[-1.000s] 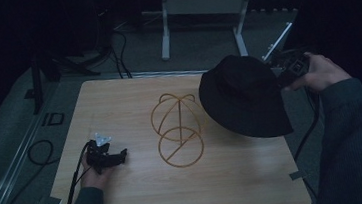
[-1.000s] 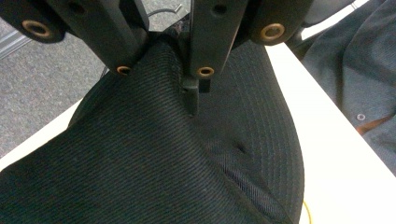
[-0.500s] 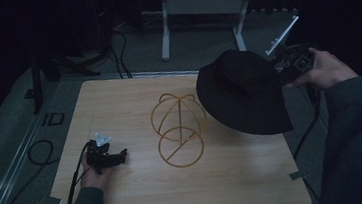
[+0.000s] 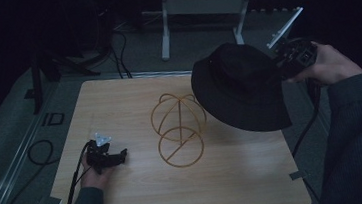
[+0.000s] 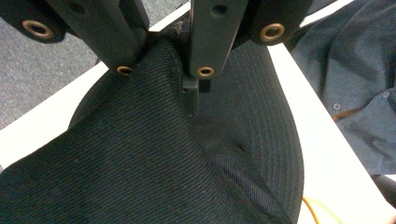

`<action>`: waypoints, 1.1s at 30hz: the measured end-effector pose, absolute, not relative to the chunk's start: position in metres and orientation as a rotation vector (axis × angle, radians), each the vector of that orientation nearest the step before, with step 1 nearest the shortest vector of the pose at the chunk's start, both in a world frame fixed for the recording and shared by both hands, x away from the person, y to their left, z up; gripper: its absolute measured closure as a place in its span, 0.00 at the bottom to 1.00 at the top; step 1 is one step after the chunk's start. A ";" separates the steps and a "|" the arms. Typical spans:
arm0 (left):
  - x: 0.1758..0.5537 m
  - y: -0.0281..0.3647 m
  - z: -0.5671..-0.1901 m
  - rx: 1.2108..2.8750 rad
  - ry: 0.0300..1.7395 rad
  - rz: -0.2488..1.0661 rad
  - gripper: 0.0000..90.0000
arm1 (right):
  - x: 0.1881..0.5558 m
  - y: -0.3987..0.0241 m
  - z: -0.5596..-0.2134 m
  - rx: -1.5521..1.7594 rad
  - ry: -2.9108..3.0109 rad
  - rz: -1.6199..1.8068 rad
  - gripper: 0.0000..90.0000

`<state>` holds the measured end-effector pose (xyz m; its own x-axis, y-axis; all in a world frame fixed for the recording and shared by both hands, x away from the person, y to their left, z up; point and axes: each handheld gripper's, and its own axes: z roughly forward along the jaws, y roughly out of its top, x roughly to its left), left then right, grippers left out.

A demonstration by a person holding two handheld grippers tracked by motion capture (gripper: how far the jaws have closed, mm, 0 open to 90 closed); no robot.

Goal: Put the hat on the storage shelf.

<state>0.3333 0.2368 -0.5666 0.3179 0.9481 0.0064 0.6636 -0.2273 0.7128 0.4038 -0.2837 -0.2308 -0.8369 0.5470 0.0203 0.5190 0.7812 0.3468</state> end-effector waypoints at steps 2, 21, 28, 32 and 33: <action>0.333 0.237 -0.567 1.977 1.419 0.602 0.15 | 0.404 -0.283 -0.230 0.863 2.886 0.533 0.97; 0.333 0.237 -0.567 1.978 1.419 0.602 0.15 | 0.402 -0.259 -0.219 0.763 2.905 0.581 0.97; 0.333 0.237 -0.567 1.979 1.419 0.601 0.15 | 0.402 -0.250 -0.216 0.732 2.907 0.581 0.97; 0.333 0.237 -0.566 1.980 1.419 0.600 0.15 | 0.401 -0.245 -0.213 0.714 2.909 0.586 0.97; 0.333 0.237 -0.566 1.980 1.419 0.600 0.15 | 0.401 -0.244 -0.213 0.704 2.913 0.588 0.97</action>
